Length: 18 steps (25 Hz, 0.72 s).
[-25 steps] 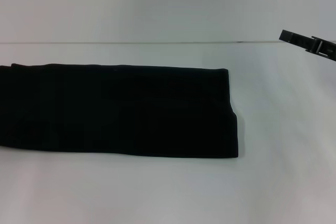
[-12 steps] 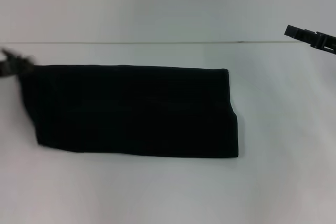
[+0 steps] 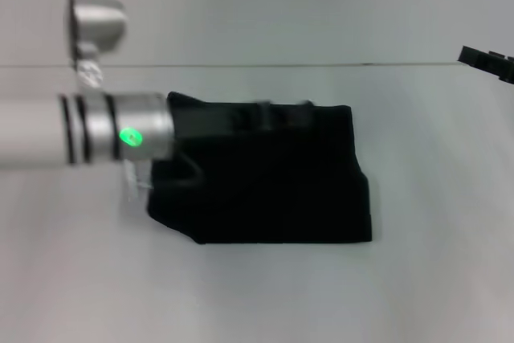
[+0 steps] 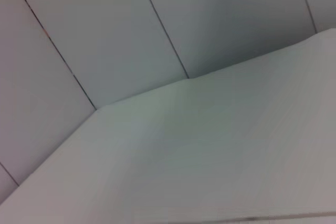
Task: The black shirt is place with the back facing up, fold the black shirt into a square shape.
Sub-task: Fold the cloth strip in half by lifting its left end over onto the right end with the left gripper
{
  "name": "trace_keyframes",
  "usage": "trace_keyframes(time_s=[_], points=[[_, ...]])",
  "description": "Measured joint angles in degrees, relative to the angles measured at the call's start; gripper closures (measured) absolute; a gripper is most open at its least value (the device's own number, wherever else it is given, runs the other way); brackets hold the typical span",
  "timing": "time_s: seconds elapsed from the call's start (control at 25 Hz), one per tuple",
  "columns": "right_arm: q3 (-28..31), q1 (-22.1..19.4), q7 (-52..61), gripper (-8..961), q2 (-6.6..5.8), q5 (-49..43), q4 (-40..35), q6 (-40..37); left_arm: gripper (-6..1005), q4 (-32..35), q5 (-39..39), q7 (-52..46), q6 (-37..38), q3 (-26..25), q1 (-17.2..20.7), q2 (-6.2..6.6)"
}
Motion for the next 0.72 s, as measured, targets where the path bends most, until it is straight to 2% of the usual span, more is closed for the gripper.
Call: trace_keyframes(time_s=[0.12, 0.28, 0.48, 0.6, 0.72], points=[[-0.07, -0.65, 0.0, 265, -0.42, -0.21, 0.09, -0.11, 962, -14.89, -8.81, 10.16, -3.94, 0.94, -0.44, 0.1], [-0.62, -0.96, 0.0, 266, -0.9, -0.4, 0.46, -0.15, 954, -25.24, -16.63, 21.51, -7.3, 0.88, 0.54, -0.35], [-3.28, -1.24, 0.83, 267, -1.27, -0.43, 0.51, -0.14, 944, -28.97, -19.92, 25.29, -6.02, 0.82, 0.28, -0.48], [-5.81, -1.32, 3.33, 267, -1.92, -0.42, 0.52, -0.52, 814, -29.99, -20.48, 25.37, -2.61, 0.8, -0.28, -0.43], [-10.15, -1.25, 8.61, 268, -3.33, -0.43, 0.59, -3.03, 679, -28.19, -20.37, 25.43, 0.32, 1.14, 0.45, -0.12]])
